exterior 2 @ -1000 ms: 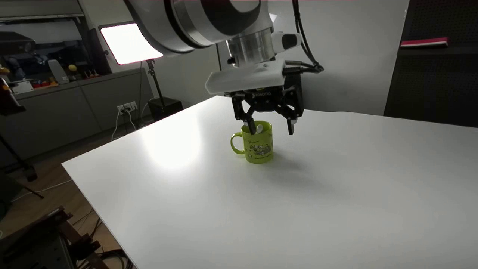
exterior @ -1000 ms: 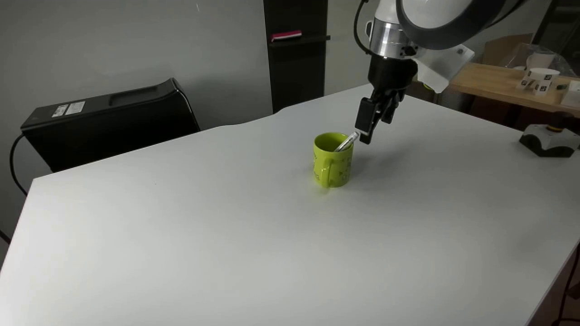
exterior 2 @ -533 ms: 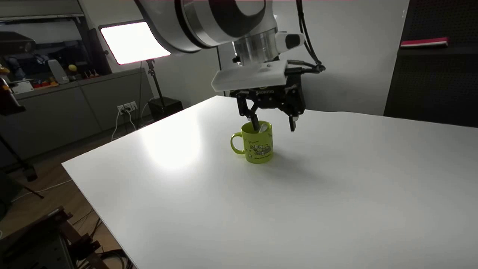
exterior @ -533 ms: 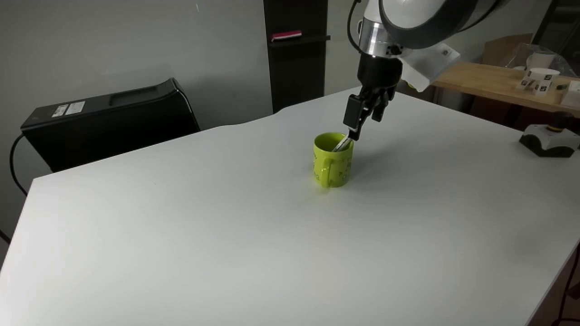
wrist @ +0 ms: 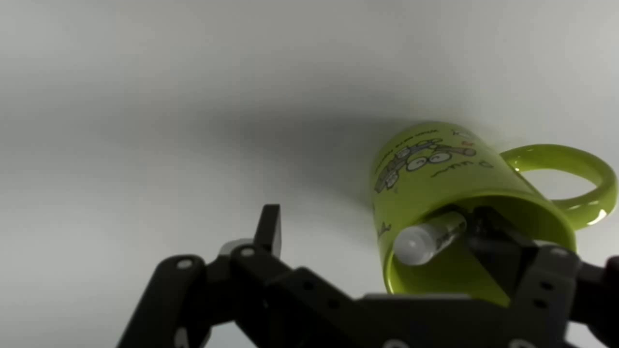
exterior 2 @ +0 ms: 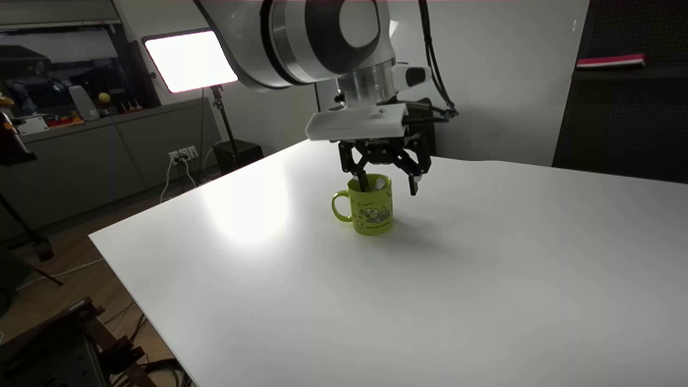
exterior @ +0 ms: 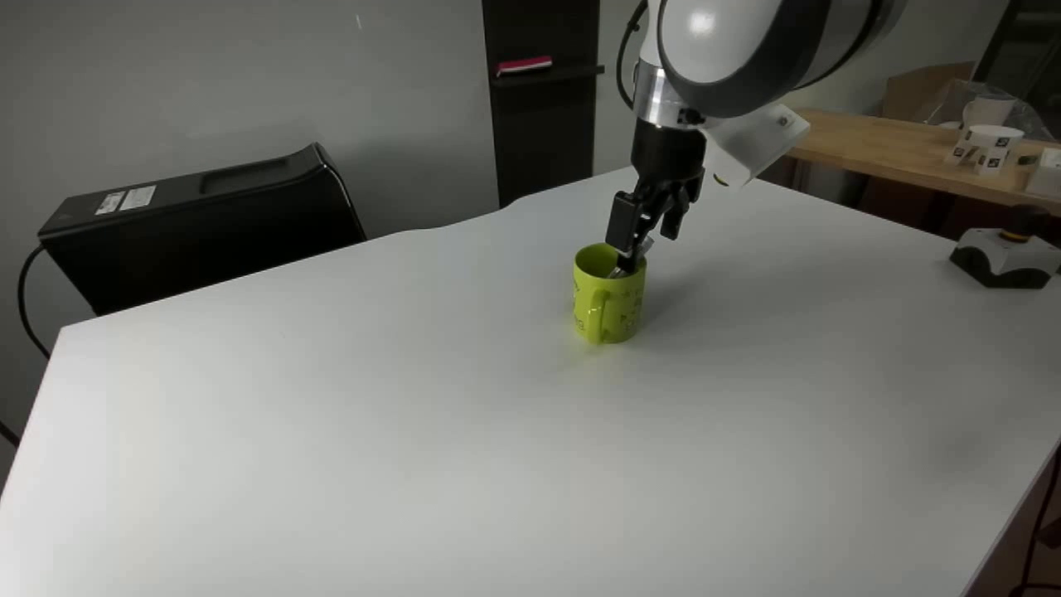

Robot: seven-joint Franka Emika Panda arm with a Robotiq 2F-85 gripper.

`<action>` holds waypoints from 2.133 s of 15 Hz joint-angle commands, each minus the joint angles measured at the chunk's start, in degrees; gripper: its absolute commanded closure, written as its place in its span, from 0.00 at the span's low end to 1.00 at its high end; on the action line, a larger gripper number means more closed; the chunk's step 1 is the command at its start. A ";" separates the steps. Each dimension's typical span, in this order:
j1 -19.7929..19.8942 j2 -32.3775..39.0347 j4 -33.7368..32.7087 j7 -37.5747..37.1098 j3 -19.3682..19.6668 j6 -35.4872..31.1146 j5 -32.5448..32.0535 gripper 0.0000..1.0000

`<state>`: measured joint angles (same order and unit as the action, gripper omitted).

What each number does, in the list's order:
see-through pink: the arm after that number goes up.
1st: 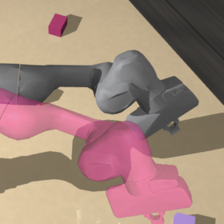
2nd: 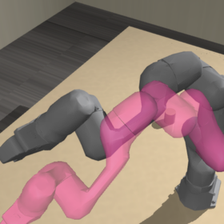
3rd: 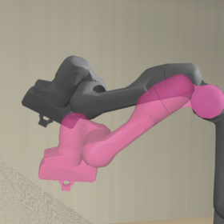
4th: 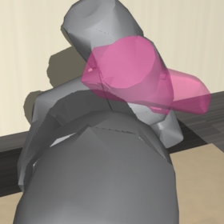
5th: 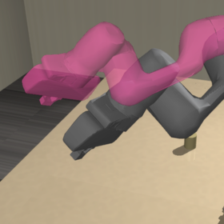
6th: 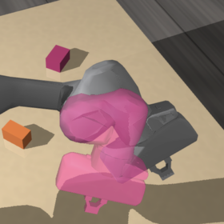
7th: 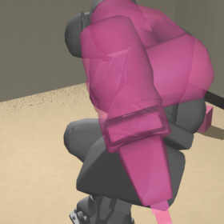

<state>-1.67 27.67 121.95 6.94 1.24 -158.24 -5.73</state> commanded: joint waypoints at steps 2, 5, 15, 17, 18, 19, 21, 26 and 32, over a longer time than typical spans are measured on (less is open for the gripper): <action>-2.14 0.46 -3.37 -4.23 2.43 1.45 -2.41 0.00; -2.91 0.24 -4.54 -5.61 3.36 2.49 -3.09 0.00; -3.51 -2.44 -3.86 -14.19 4.85 8.87 -2.45 0.00; -1.90 -3.11 -3.28 -13.75 3.86 8.60 -0.27 0.00; -1.02 -3.31 -3.07 -13.13 3.21 8.42 1.28 0.00; 0.05 -3.55 -2.86 -12.14 2.32 8.33 3.31 0.00; 1.97 -3.73 -2.49 -10.54 0.52 7.93 7.56 0.00; 5.11 -3.51 -2.08 -6.87 -3.02 7.30 14.68 0.00; 6.34 -3.50 -1.40 -4.40 -4.75 7.68 18.36 0.00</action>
<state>3.51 25.49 119.44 1.41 -2.29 -150.90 10.77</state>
